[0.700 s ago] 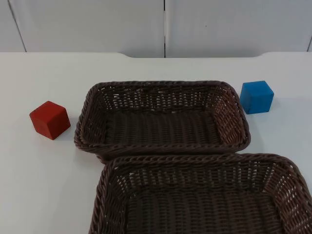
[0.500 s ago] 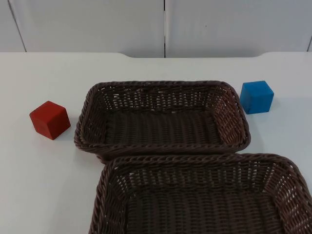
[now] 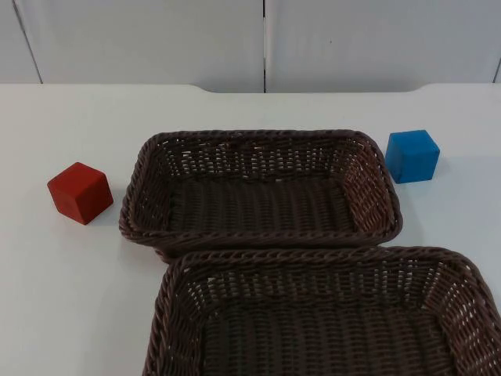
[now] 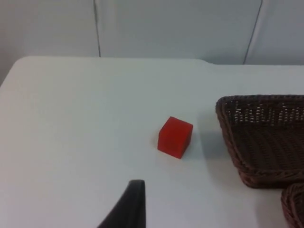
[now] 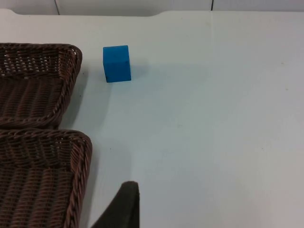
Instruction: Pick up one cube with the left hand and place it into the upper basket. Pick up one cube with the right hand and place it into the lower basket.
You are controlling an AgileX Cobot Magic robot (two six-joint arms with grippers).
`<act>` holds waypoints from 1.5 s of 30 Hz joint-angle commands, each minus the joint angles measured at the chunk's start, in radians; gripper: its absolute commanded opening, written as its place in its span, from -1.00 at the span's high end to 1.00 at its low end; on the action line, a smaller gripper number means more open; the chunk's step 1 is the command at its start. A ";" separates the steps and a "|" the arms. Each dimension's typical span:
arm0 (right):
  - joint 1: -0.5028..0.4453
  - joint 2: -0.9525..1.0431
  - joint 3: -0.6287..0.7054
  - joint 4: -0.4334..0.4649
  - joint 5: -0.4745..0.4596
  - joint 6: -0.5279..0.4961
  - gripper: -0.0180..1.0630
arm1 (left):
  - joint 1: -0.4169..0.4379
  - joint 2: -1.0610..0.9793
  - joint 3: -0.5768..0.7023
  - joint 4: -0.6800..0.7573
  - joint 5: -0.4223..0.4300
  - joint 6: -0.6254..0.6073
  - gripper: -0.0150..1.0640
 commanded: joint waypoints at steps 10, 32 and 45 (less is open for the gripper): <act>-0.007 -0.003 0.001 0.005 -0.007 0.006 -0.99 | 0.001 0.113 -0.006 -0.080 -0.093 0.007 -0.97; -0.007 -0.003 0.001 0.005 -0.007 0.006 -0.99 | 0.001 0.313 -0.120 -0.098 -0.171 0.078 -0.97; -0.007 -0.003 0.001 0.005 -0.007 0.006 -0.99 | 0.001 0.462 -0.203 -0.102 -0.199 0.112 -0.97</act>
